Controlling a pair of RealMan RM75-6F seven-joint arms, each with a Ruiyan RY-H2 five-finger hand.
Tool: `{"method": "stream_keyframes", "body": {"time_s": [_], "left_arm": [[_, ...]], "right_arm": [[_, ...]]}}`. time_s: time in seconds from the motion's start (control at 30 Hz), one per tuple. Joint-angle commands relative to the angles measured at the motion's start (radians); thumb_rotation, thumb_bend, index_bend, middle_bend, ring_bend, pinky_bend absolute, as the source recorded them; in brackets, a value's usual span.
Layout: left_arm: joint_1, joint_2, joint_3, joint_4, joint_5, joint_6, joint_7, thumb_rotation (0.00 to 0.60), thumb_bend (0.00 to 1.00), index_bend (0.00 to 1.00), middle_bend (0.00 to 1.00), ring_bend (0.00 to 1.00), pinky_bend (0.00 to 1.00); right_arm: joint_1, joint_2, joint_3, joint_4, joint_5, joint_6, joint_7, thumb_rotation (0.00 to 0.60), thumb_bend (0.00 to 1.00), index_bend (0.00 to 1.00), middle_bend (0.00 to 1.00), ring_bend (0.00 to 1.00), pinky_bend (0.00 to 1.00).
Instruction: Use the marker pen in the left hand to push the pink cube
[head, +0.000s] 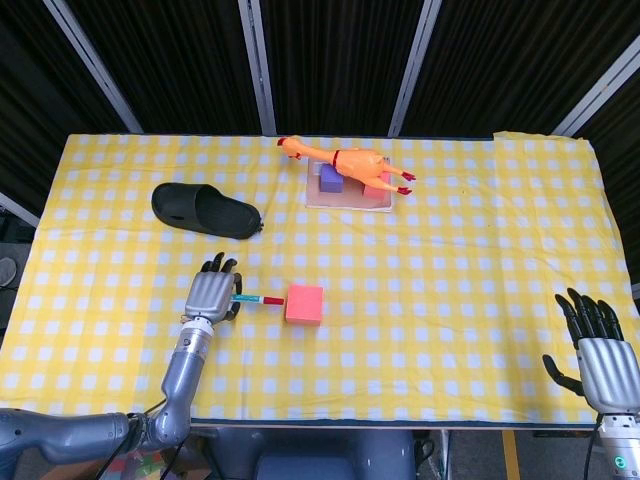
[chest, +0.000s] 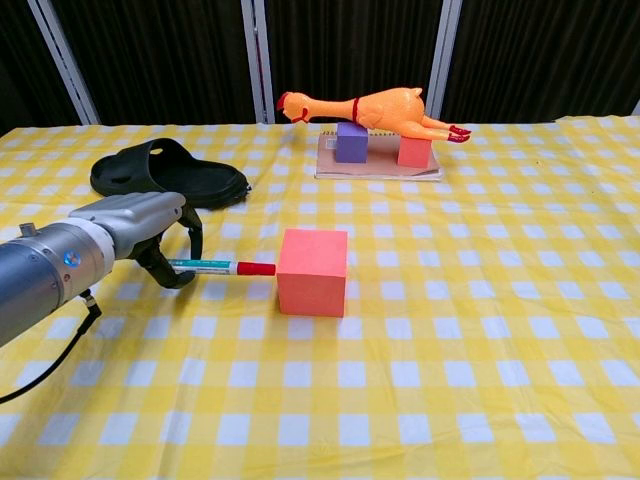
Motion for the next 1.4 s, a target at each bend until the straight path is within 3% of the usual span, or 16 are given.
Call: {"method": "stream_keyframes", "body": {"time_s": [0.03,0.27,1.07,1.4], "left_arm": [[-0.007,0.001,0.002,-0.005,-0.013,-0.002,0.011,0.6,0.53,0.56,0.14,0.03,0.14],[-0.031,-0.03,0.0,0.008,-0.033,-0.008,0.022,0.6,0.53,0.57,0.14,0.03,0.14],[-0.196,-0.218,-0.093,0.129,-0.082,-0.021,0.097,0.6,0.54,0.57,0.15,0.03,0.14],[-0.195,-0.2,-0.088,0.098,-0.113,0.008,0.126,0.6,0.54,0.57,0.15,0.03,0.14]], "right_arm": [[0.0,0.0,0.0,0.0,0.001,0.0,0.0,0.6,0.38,0.0,0.0,0.0,0.0],[0.0,0.0,0.001,0.0,0.002,0.0,0.004,0.6,0.38,0.0,0.0,0.0,0.0],[0.001,0.006,0.001,0.0,0.002,-0.005,0.022,0.6,0.38,0.0,0.0,0.0,0.0],[0.0,0.007,0.0,-0.003,0.004,-0.007,0.024,0.6,0.38,0.0,0.0,0.0,0.0]]}}
